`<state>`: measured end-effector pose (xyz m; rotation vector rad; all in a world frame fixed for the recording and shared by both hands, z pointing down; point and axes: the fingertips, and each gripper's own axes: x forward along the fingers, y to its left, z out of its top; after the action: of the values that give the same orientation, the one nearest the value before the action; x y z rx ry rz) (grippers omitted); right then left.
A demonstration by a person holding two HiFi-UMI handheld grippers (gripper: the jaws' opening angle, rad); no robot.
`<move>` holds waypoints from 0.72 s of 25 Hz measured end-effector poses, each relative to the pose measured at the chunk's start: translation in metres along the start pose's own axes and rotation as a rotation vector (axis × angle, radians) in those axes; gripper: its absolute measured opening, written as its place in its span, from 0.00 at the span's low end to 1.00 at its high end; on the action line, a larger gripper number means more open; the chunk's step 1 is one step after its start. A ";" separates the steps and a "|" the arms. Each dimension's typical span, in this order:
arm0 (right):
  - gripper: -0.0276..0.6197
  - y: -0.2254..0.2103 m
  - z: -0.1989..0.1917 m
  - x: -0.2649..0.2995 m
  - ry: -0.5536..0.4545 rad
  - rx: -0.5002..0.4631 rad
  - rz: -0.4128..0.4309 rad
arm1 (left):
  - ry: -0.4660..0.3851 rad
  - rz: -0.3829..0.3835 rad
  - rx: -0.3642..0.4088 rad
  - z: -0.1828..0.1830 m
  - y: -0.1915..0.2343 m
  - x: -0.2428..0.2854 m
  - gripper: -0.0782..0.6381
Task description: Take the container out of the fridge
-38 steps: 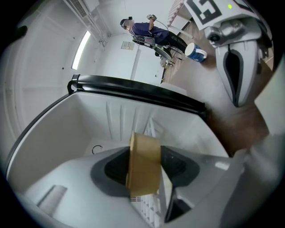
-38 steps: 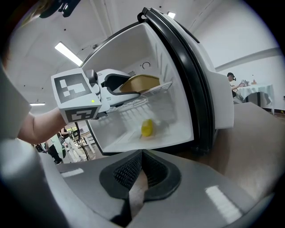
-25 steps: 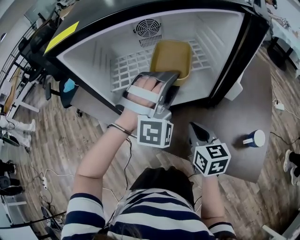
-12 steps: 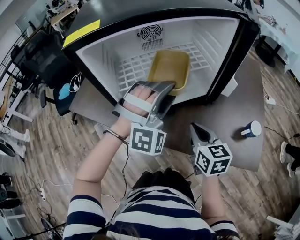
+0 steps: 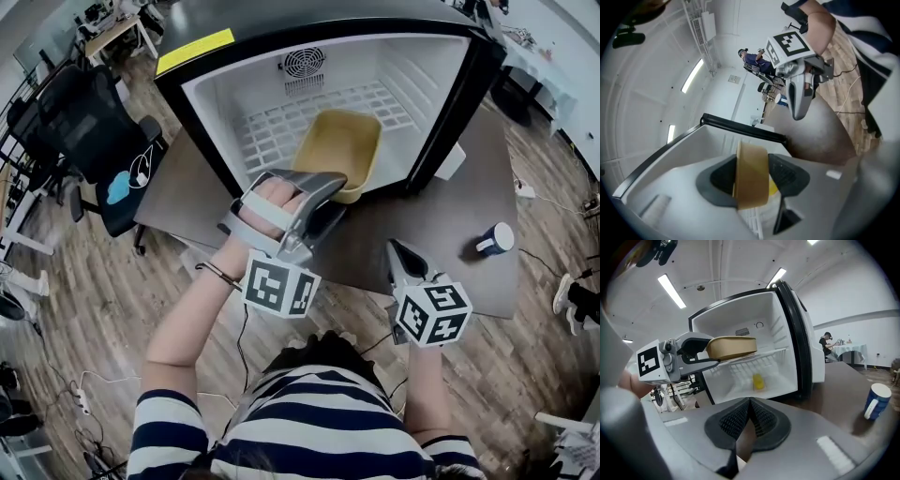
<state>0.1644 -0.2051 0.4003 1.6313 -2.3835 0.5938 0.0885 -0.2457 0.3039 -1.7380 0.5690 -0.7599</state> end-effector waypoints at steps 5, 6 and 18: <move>0.03 0.002 0.000 -0.012 -0.009 0.003 -0.037 | -0.056 -0.024 0.002 0.007 -0.007 -0.019 0.11; 0.03 0.002 0.000 -0.014 -0.011 0.003 -0.045 | -0.065 -0.029 0.004 0.008 -0.008 -0.022 0.11; 0.03 0.007 -0.010 -0.034 -0.014 0.009 -0.130 | -0.185 -0.149 -0.028 0.024 -0.048 -0.049 0.11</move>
<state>0.1696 -0.1695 0.3951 1.7830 -2.2651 0.5721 0.0724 -0.1819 0.3355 -1.8688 0.3285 -0.6876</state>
